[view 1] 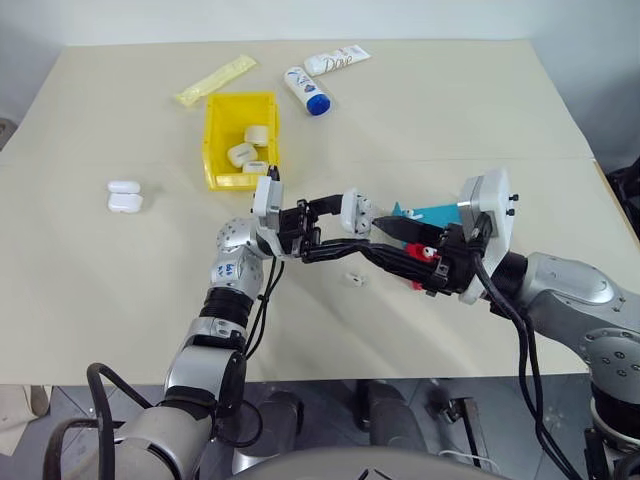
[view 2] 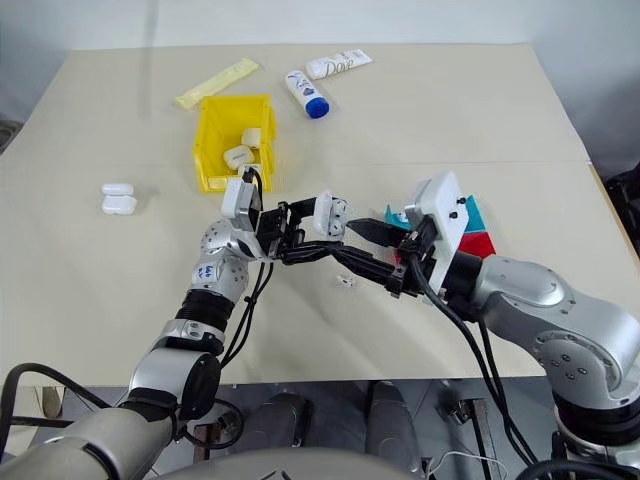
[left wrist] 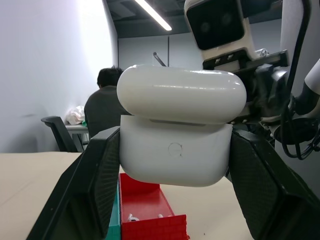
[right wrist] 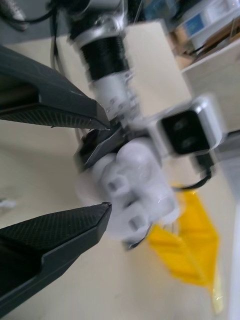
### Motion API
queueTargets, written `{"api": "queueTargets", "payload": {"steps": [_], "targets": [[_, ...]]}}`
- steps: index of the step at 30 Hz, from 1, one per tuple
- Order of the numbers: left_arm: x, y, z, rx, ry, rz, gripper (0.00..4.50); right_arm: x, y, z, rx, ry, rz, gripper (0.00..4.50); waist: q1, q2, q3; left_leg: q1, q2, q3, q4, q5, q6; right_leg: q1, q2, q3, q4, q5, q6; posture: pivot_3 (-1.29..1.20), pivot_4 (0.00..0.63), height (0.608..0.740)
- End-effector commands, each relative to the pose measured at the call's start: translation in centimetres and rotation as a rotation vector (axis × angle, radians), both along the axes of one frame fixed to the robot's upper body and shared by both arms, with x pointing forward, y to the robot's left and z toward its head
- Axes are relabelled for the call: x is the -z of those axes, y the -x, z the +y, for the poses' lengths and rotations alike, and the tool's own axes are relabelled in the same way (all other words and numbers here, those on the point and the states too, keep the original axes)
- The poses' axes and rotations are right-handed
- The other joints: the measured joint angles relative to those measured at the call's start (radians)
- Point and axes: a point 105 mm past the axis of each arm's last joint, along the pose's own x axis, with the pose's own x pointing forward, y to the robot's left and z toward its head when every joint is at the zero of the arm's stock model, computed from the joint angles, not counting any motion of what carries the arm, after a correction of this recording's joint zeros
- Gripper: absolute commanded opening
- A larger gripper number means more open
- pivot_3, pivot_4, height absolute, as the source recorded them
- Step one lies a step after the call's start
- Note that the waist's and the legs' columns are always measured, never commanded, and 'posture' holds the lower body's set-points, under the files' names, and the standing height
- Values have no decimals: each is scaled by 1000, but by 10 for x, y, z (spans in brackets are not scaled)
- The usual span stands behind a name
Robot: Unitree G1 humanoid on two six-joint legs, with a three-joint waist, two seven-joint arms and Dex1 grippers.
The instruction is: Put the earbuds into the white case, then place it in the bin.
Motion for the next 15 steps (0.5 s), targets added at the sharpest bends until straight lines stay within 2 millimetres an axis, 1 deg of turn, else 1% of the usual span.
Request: {"api": "queueTargets", "payload": {"steps": [1,7,9,11,13,15], "targets": [[-13,1,-1,17,17,-63,2826,-7,2,-5,18,12,-29,2420,-1,0,0,0,0,0,0,0,0,0,0,0,0,0,0,0,150,740],[-15,-4,3,-15,-13,-62,2826,-8,1,-17,69,41,-39,2420,0,0,0,0,0,0,0,0,0,0,0,0,0,0,0,0,150,740],[-11,-8,2,-49,-86,-71,2826,-8,3,-21,85,85,-51,2420,-1,0,0,0,0,0,0,0,0,0,0,0,0,0,0,0,150,740],[-3,-15,1,-106,-213,-91,2826,-12,3,-26,111,144,-72,2420,0,0,0,0,0,0,0,0,0,0,0,0,0,0,0,0,150,740],[0,-17,1,-121,-288,-116,2826,-18,3,-25,111,205,-109,2420,0,0,0,0,0,0,0,0,0,0,0,0,0,0,0,0,150,740],[0,-20,1,-144,-332,-130,2826,-30,3,-19,96,233,-165,2020,0,0,0,0,0,0,0,0,0,0,0,0,0,0,0,0,150,740]]}}
